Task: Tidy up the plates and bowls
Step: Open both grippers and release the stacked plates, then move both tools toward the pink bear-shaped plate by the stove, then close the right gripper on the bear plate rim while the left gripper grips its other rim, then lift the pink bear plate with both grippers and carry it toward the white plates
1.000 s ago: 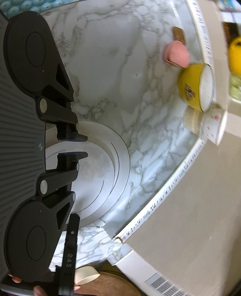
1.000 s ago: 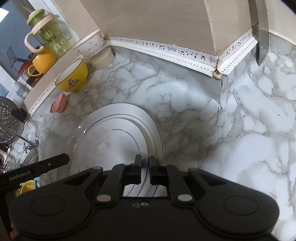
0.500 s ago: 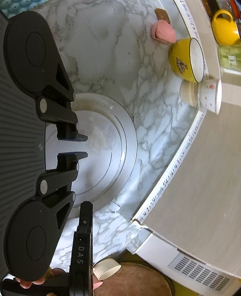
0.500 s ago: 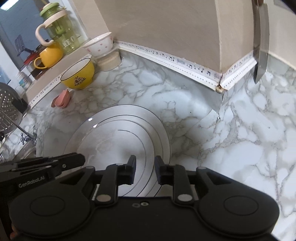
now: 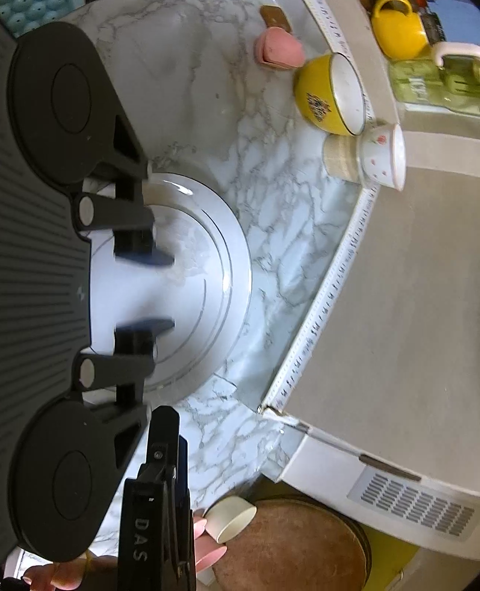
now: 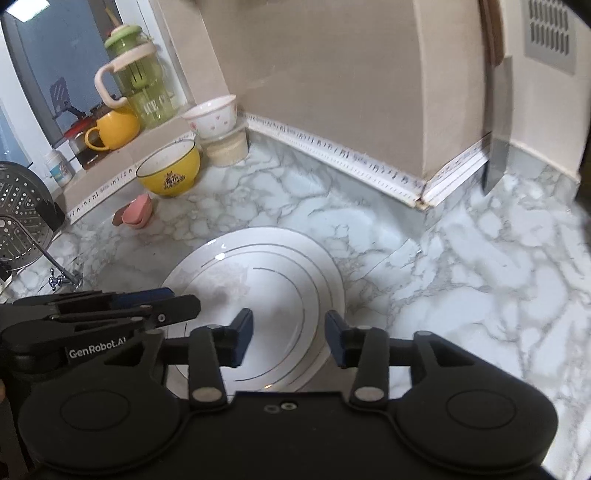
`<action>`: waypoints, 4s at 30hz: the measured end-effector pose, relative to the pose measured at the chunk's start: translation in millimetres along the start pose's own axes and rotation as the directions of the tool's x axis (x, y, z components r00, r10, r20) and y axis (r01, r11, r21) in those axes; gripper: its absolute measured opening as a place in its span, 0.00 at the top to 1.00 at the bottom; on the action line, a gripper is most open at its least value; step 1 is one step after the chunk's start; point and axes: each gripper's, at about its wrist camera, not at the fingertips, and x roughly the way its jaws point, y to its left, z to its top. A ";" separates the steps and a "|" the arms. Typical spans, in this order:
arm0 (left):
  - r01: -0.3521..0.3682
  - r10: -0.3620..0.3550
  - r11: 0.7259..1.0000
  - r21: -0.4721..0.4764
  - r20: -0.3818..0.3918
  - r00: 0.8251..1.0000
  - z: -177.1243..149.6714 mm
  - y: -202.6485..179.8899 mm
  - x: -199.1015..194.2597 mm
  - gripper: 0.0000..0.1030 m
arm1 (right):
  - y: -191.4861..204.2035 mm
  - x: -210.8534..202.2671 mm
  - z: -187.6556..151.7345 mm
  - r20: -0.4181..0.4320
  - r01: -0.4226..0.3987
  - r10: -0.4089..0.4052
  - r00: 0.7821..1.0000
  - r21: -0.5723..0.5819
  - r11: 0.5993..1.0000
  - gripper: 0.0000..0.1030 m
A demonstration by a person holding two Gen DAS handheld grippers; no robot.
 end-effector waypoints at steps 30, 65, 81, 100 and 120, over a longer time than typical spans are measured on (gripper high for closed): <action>0.210 -0.216 0.962 0.175 0.011 0.976 -3.7 -162.0 -16.7 0.25 | -124.3 -167.0 -74.4 0.102 0.326 -0.373 0.922 0.314 0.892 0.00; 0.543 -0.408 0.697 0.469 -0.364 0.837 -18.4 -428.7 156.9 0.25 | -279.7 -238.1 -191.7 -0.162 0.581 -0.683 0.712 0.681 0.445 0.16; 0.559 -0.372 0.690 0.460 -0.437 0.819 -26.8 -475.8 201.2 0.45 | -306.0 -228.8 -195.9 -0.164 0.538 -0.648 0.744 0.722 0.436 0.46; 0.591 -0.377 0.702 0.398 -0.496 0.782 -28.5 -473.2 210.7 0.86 | -313.8 -226.2 -204.4 -0.178 0.487 -0.600 0.780 0.774 0.405 0.88; 0.505 -0.375 0.797 0.332 -0.384 0.844 2.5 -365.0 135.0 0.87 | -255.9 -219.8 -161.8 -0.069 0.453 -0.524 0.849 0.603 0.656 0.88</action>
